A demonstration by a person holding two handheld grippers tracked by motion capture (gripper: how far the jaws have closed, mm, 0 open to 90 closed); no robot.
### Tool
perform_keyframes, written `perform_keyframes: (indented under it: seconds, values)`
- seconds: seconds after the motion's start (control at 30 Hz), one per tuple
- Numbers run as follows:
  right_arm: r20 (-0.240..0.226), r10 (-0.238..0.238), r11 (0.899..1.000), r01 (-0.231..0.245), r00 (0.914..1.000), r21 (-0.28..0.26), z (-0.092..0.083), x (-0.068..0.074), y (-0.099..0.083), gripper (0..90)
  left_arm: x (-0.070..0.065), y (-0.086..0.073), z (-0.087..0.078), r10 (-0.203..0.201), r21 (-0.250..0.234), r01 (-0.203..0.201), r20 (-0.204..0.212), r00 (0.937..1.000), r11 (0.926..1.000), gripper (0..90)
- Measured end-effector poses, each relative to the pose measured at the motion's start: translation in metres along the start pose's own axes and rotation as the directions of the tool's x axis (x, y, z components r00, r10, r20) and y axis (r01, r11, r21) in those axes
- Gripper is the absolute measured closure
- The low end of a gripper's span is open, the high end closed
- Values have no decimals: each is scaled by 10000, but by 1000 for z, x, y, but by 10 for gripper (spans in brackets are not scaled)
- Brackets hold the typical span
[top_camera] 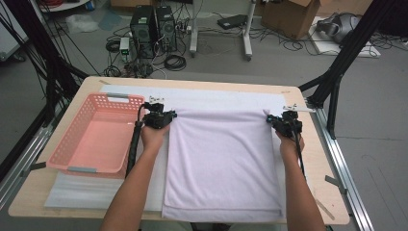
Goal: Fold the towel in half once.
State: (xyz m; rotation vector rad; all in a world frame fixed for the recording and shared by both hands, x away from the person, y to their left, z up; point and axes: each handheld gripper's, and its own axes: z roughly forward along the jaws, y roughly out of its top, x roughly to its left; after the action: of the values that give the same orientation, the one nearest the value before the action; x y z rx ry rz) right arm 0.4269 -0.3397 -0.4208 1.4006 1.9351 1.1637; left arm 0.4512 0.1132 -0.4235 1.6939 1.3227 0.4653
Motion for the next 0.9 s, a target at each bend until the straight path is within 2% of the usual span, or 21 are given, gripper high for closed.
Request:
perform_keyframes:
  seconds: [0.03, 0.1, 0.27, 0.3, 0.47, 0.6, 0.63, 0.7, 0.77, 0.83, 0.9]
  values:
    - [32, 12, 10000, -12, 10000, 22, 3, -1, 2, 874, 1, 4, 2, -5, -225, 6, 18, 10000, 9997, 861]
    - [86, 117, 9999, -116, 9999, -28, 9, -3, 6, 873, 5, 12, 8, -117, -152, 119, 134, 9998, 9998, 860]
    - [116, 292, 9996, -292, 9995, 46, 21, -11, 11, 873, 7, 29, 18, 248, -216, -246, 62, 9997, 9995, 860]
    - [160, 245, 9995, -248, 9996, 187, 24, -12, 12, 873, 7, 31, 21, 258, -232, -258, -24, 9997, 9994, 860]
    - [174, 241, 9997, -242, 9996, 69, 35, -12, 23, 873, 15, 30, 29, -73, -166, 70, -218, 9997, 9998, 860]
    - [255, 122, 9996, -128, 9996, 238, 43, -12, 26, 869, 19, 28, 29, -25, -218, 26, 43, 10000, 9998, 843]
    - [307, 126, 9996, -135, 9994, 263, 44, -12, 25, 859, 19, 27, 29, 8, -155, -6, 96, 10000, 9999, 814]
    - [354, 438, 9986, -448, 9984, 284, 45, -12, 23, 762, 20, 27, 28, -109, -17, 109, 183, 9998, 9999, 656]
    - [233, 580, 9976, -588, 9980, 358, 44, -13, 23, 709, 20, 26, 25, -186, -55, 188, 275, 9994, 9998, 570]
    - [86, 568, 9978, -570, 9983, 337, 41, -12, 23, 702, 18, 24, 21, -418, -186, 426, 430, 9982, 9989, 524]
    - [43, 320, 9989, -321, 9995, 342, 37, -9, 23, 700, 16, 22, 17, -334, -90, 340, 533, 9980, 9994, 505]
